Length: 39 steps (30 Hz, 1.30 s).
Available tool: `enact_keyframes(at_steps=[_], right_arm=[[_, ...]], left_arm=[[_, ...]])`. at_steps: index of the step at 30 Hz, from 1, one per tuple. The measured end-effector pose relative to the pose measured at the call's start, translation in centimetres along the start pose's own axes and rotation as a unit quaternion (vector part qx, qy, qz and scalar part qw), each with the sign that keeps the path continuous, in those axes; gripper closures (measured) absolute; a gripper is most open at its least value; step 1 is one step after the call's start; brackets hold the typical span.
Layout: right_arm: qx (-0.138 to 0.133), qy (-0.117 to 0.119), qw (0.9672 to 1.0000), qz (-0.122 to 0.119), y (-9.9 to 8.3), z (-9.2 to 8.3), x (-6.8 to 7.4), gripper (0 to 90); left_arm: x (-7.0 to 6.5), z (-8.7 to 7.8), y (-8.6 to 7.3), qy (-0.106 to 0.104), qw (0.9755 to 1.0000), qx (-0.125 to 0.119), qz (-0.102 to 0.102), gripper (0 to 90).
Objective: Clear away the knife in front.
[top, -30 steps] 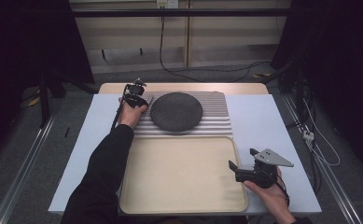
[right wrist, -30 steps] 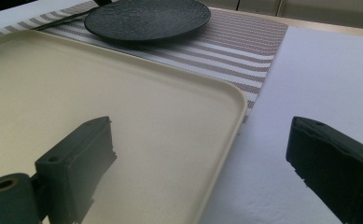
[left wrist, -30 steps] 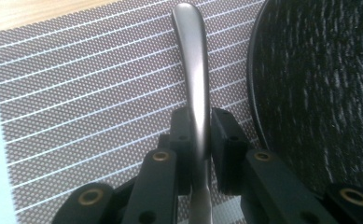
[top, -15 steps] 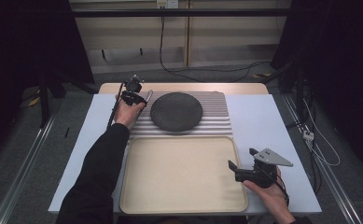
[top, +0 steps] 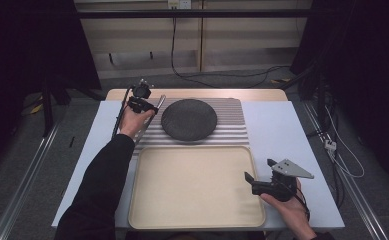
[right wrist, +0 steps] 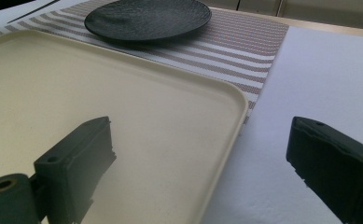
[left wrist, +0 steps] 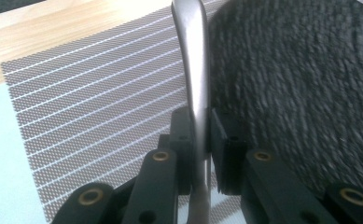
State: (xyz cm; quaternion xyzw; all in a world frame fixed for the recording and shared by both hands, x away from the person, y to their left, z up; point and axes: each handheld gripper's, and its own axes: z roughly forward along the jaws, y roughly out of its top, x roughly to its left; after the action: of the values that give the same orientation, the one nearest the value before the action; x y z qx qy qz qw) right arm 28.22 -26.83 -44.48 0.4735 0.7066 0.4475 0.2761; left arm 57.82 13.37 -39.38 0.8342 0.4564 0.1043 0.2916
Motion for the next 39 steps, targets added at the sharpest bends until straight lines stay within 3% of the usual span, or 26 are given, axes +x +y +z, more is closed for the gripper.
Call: enact_keyframes(at_steps=[8,28,33,39], right_arm=[[-0.002,0.000,1.0000,-0.001,0.0,-0.1,0.0,7.1],[-0.002,0.000,1.0000,-0.004,0.1,-0.1,0.2,7.1],[-0.002,0.001,1.0000,-0.006,0.2,0.0,0.3,7.1],[-0.001,0.001,1.0000,-0.008,0.2,0.0,0.3,7.1]], left_arm=[[-0.9,-1.2,-0.6,-0.014,0.9999,-0.003,0.002,79.9],[-4.3,-4.6,-2.2,-0.043,0.9980,-0.011,0.044,79.9],[-5.3,-5.1,-2.8,-0.038,0.9978,-0.007,0.053,79.9],[-6.3,-5.9,-3.4,-0.038,0.9981,-0.002,0.049,79.8]])
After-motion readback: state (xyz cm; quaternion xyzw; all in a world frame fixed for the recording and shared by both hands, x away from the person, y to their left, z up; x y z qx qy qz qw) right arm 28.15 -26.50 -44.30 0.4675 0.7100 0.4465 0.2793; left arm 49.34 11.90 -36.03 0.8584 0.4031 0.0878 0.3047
